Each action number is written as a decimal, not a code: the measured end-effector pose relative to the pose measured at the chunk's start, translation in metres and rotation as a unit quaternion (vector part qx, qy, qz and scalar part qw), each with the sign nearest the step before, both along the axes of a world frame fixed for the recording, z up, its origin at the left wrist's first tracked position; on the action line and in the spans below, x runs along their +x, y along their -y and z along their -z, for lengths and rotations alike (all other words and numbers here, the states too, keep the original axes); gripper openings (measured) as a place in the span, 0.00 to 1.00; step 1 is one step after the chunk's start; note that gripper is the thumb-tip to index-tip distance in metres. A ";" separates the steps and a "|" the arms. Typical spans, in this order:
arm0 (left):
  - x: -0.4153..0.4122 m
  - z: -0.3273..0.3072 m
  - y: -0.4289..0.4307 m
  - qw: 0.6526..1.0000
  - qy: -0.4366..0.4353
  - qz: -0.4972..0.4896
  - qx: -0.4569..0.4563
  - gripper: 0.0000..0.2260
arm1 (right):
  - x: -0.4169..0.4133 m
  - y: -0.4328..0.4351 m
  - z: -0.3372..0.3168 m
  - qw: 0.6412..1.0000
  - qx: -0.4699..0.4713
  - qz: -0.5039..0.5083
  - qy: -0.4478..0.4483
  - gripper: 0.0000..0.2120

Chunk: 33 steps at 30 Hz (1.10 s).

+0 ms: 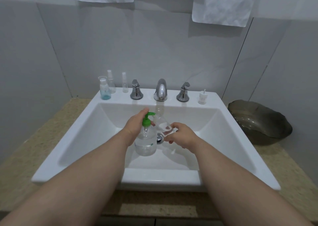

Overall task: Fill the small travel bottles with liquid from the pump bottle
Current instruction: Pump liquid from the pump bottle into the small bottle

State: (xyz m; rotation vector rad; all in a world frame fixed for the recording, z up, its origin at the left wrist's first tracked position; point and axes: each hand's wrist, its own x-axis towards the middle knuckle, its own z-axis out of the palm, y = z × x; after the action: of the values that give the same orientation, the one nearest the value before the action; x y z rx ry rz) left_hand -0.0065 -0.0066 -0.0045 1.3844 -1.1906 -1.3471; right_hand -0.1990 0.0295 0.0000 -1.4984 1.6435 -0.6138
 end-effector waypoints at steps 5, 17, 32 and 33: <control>0.001 0.003 0.000 1.000 0.003 0.003 -0.022 0.26 | 0.000 0.000 -0.001 1.000 0.002 0.002 0.012 0.15; 0.014 -0.003 -0.001 0.996 -0.070 0.046 0.041 0.18 | -0.006 0.000 0.005 0.997 0.070 0.029 0.028 0.17; 0.008 0.006 -0.004 0.990 0.133 0.042 -0.008 0.06 | -0.010 0.006 0.011 0.993 0.059 0.038 0.097 0.13; 0.008 0.005 -0.004 0.990 0.139 0.032 -0.013 0.05 | -0.009 0.004 0.010 0.994 0.052 0.027 0.090 0.15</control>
State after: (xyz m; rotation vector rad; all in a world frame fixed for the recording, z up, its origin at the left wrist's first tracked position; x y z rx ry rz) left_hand 0.0014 -0.0024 -0.0092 1.5628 -1.4417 -1.2038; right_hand -0.2078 0.0252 -0.0101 -1.2888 1.5559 -0.6623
